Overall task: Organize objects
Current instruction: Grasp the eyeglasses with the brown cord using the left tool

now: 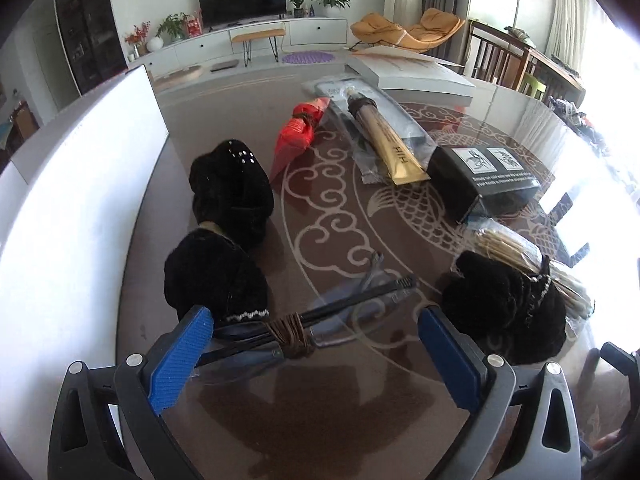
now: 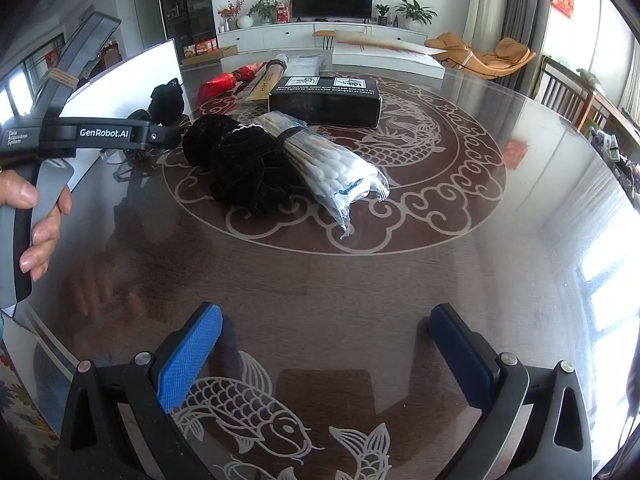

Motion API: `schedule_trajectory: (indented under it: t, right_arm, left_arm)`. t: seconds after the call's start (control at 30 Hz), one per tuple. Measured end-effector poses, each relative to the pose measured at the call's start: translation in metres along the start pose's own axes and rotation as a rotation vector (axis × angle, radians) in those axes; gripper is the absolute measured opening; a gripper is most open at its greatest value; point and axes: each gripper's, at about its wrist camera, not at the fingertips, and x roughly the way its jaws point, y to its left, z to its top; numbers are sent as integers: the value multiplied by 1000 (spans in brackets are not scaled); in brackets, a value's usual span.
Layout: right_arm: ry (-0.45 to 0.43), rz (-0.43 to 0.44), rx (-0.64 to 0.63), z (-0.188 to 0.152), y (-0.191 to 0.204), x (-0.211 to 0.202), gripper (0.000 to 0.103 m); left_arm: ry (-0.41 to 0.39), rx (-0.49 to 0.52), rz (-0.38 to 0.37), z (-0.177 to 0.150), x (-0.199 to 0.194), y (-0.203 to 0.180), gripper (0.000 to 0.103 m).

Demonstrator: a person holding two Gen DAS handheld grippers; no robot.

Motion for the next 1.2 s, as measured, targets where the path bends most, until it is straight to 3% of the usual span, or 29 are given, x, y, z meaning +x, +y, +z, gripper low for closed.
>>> schedule_trajectory:
  t: [0.13, 0.23, 0.4, 0.47, 0.5, 0.53, 0.63, 0.77, 0.8, 0.83, 0.9, 1.0, 1.1, 1.2]
  right_arm:
    - [0, 0, 1, 0, 0, 0, 103]
    - [-1, 0, 0, 0, 0, 0, 103]
    - [-1, 0, 1, 0, 0, 0, 103]
    - [-2, -1, 2, 0, 0, 0, 103]
    - [-2, -1, 2, 0, 0, 0, 103]
    - [-2, -2, 2, 0, 0, 0, 103]
    - [-2, -2, 2, 0, 0, 0, 103]
    - [-3, -2, 3, 0, 0, 0, 103]
    - [-3, -2, 2, 0, 0, 0, 103]
    - [-3, -2, 3, 0, 0, 0, 103]
    - [-3, -2, 3, 0, 0, 0, 103]
    - [-3, -2, 3, 0, 0, 0, 103]
    - [-4, -3, 4, 0, 0, 0, 103]
    - [-4, -4, 5, 0, 0, 0, 103]
  left_arm:
    - [-1, 75, -85, -38, -21, -18, 103]
    - [-20, 89, -36, -45, -26, -21, 103]
    - [-12, 48, -14, -28, -9, -14, 103]
    - [-5, 61, -15, -23, -5, -16, 69]
    - [-11, 62, -17, -22, -7, -18, 48]
    - [-5, 57, -6, -23, -10, -19, 20]
    - [12, -30, -10, -38, -25, -18, 16]
    - [-17, -122, 0, -75, -49, -20, 19]
    - [-28, -106, 10, -79, -51, -22, 29]
    - [-33, -81, 31, -81, -51, -24, 54]
    - [-29, -48, 68, -80, -45, -22, 80]
    - [-39, -64, 53, -76, -39, -12, 86]
    - [-13, -44, 50, -74, -33, -15, 103]
    - [-14, -40, 43, -73, -31, -15, 103]
